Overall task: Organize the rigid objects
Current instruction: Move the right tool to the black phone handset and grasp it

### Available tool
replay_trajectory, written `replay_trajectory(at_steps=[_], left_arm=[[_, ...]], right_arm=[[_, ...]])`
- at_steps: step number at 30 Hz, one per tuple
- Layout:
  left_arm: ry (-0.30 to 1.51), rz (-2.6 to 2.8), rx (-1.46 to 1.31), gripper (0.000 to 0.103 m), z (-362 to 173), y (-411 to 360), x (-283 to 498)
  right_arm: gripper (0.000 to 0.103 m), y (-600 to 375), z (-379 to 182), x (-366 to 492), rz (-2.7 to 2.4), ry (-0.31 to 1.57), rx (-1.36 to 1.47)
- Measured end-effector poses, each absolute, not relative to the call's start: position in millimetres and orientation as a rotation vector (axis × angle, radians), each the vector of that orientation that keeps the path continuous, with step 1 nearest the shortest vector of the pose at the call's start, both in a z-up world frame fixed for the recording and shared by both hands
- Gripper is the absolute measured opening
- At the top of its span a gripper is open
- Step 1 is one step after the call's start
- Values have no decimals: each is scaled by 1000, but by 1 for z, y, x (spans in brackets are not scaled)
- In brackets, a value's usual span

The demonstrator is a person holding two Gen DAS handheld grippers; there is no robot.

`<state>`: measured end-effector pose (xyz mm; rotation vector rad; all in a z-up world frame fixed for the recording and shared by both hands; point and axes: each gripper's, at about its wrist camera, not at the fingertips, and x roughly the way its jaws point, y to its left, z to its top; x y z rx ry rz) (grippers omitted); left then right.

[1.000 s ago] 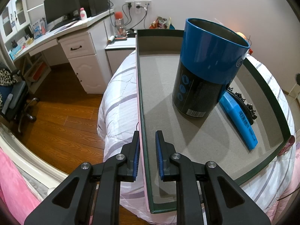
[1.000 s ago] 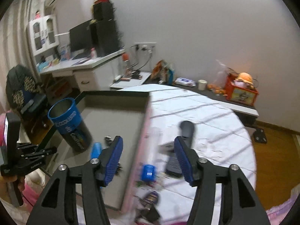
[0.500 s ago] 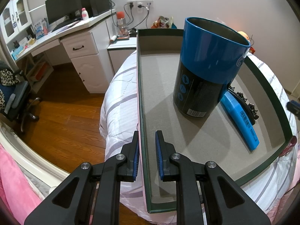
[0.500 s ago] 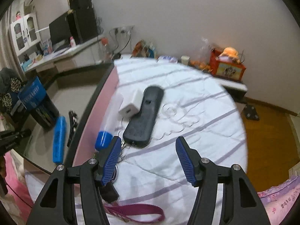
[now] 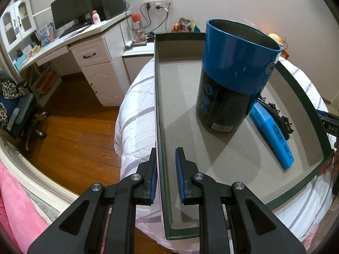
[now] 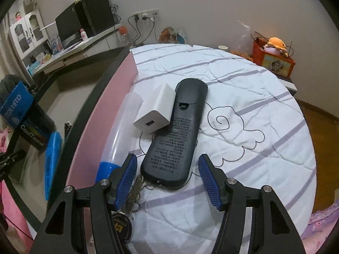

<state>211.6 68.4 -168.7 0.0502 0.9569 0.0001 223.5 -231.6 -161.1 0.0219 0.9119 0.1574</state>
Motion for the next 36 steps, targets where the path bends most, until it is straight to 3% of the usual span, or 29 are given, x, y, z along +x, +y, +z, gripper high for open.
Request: replay_trajectory(at_steps=[4,11,21,36], left_arm=[[957,0,50,14,-169,68,212],[957,1,51,14,-168,68,212],[957,1,50,15,-168,68,212],[957,1,51,15,-169,68,212]], right_arm=[[51,-231,-162,225,161,921,-5],[47,-247,-158,210,141,910,-5],[47,-268,-155,179,107,933,-7],[54,-254,-156,244,90,995,-60]])
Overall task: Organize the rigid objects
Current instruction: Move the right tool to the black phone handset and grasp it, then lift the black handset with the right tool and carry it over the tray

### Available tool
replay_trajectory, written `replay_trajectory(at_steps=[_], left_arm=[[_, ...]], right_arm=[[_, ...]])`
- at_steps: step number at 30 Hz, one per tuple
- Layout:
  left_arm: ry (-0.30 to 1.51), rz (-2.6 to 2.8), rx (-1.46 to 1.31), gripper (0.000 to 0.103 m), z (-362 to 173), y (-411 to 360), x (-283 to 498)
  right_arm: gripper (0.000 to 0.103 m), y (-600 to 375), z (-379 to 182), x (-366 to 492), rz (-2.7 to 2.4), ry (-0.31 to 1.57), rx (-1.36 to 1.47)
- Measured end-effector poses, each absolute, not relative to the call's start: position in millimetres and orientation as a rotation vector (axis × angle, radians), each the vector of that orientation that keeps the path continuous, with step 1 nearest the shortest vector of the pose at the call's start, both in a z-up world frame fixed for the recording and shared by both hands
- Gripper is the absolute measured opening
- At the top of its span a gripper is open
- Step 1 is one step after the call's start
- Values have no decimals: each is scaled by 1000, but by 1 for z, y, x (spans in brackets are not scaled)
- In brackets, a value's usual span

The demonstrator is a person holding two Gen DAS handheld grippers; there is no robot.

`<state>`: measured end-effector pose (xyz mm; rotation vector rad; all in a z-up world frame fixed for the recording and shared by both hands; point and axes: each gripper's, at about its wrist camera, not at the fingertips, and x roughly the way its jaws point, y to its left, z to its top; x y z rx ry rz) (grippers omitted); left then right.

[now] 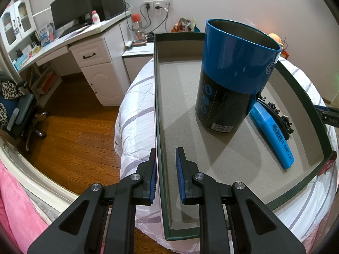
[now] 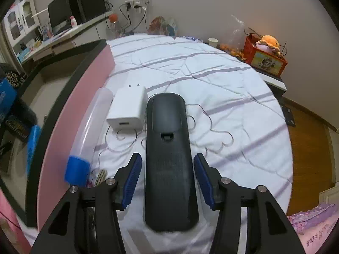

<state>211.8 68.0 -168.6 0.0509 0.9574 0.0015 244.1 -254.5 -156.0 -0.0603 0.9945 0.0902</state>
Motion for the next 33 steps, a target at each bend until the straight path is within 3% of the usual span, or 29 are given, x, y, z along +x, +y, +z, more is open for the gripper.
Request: replay_trajectory(at_steps=[3,6,7,9,10,33], left_arm=[[957,2,51,15,-169,68,212],[957,1,50,15,-169,68,212],[957,1,52,15,-168,68,211],[957,1,50,15,-169,68,212],[957,1,50,15,-168,68,212],[957,1,49,15,-169,68,212]], right_arm=[[62,-253,-160,252,88,997,-65],[62,-255,-161,253,89,978,-61],[62,-256,-162,253,95,972,-58],[46,-262,-162,249,92,947,-35],[45,-264,-161,248,100,943,-24],[45,-260,-119,205,114,837,-29]])
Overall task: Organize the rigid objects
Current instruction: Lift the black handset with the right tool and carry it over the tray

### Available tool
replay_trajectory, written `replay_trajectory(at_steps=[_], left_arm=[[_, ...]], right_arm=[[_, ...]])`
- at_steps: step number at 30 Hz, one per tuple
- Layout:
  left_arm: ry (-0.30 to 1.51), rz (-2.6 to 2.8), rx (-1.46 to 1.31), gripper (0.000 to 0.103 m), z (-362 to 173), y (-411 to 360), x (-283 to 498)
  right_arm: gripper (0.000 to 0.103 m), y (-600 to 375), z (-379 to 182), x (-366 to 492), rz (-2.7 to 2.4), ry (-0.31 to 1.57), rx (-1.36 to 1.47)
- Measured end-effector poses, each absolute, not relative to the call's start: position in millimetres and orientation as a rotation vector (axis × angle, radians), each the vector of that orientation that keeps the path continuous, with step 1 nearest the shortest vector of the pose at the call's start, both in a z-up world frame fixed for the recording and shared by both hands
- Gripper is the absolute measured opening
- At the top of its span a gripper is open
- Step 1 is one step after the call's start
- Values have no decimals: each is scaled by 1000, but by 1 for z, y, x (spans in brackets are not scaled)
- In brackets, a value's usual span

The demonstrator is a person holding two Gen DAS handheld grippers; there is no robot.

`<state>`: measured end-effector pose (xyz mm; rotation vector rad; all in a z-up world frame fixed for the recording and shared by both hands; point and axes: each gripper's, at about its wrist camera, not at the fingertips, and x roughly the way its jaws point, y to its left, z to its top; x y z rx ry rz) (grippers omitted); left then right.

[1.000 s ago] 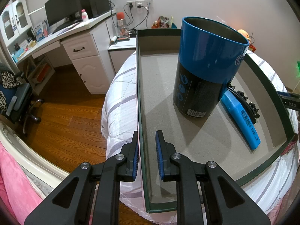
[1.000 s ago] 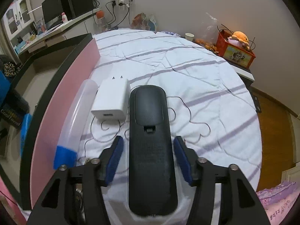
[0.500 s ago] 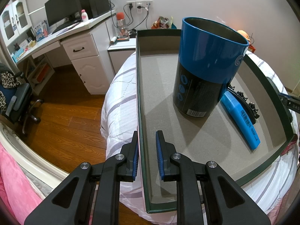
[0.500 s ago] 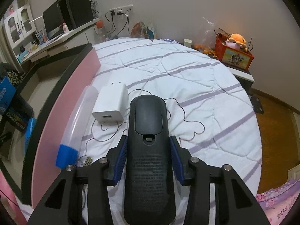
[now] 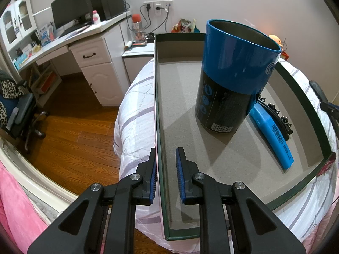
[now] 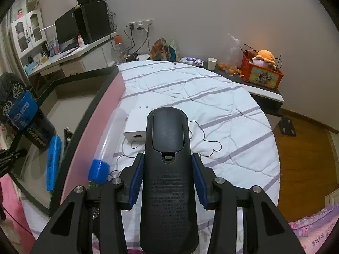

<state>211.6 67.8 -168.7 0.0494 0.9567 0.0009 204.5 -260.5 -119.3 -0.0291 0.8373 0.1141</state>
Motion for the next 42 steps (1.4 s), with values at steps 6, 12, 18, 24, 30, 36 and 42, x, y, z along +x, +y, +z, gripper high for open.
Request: replay_trajectory(at_steps=[6,12,18,24,30,36,42], left_arm=[[956,1,49,15,-169,68,212],[956,1,48,15,-169,68,211],[956,-1,48,16,-169,69,212],[956,-8,43,16,-169,67,216],[956,-12,39,17,-168,67,217],[956,-12,38,18,-168,67,218],[954,-12,44,18,-168,67,219]], right_arm=[[45,-250,-101,201,128,800,-52],[45,-230,-81,201,158,757,-83],[45,-199,-64,206,208,723,-119],[45,-159,-55,217,285,706,-160],[45,-124,-69,242,367,763,-186],[45,-98,-104,278,377,877,-235],[45,-93,-132,293,339,963,-284]])
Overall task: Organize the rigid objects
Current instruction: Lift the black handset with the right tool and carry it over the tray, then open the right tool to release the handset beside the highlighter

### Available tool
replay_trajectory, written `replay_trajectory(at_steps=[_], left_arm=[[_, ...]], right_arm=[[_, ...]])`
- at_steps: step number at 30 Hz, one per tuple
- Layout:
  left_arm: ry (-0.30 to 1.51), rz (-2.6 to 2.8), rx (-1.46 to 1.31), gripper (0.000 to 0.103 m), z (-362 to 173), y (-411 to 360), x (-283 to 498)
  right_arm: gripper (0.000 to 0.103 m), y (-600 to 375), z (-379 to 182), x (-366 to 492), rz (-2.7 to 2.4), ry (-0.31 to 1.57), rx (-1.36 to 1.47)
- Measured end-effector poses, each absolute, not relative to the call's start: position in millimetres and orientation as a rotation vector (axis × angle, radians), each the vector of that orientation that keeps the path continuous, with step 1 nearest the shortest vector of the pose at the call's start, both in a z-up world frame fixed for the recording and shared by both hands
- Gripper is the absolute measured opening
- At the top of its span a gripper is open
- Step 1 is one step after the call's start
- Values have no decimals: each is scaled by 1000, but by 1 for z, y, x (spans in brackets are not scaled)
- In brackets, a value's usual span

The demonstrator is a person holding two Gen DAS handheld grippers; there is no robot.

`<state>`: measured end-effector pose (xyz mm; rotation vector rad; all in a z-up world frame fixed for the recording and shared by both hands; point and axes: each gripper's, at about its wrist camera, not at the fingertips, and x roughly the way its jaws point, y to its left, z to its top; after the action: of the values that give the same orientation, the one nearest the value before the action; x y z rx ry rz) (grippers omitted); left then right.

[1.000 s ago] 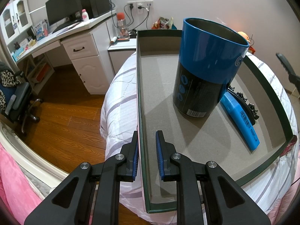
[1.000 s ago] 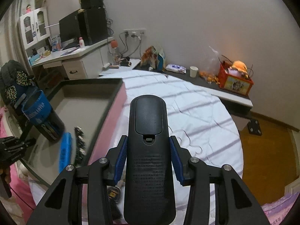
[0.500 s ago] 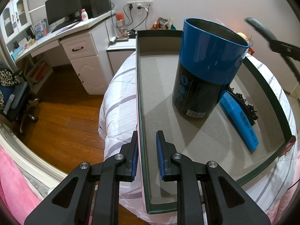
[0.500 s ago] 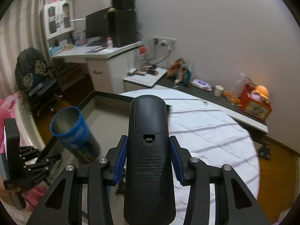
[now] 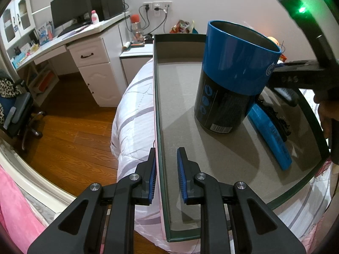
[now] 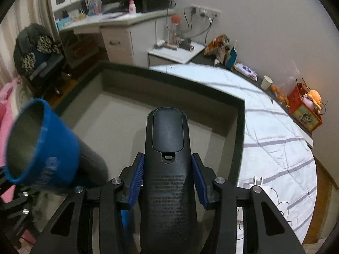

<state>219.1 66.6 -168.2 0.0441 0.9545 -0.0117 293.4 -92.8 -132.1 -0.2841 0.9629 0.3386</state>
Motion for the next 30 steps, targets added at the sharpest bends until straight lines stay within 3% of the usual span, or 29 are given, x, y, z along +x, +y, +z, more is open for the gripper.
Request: replay_trajectory(at_steps=[23,25,27,30], left_arm=[[957,-13,46,17,-169,64,223],[957,-12,46,17,-169,64,223],[956,-13,45,17,-169,64,223],[954,-9,45,17,-169,63,223]], right_arm=[[46,-120,-94,259,334,852,-265],[48,-134,-84,245,335,824,-245],[60,-151,-75,227,309,785,-241],[61,-179,-67,202,261,749,-225]])
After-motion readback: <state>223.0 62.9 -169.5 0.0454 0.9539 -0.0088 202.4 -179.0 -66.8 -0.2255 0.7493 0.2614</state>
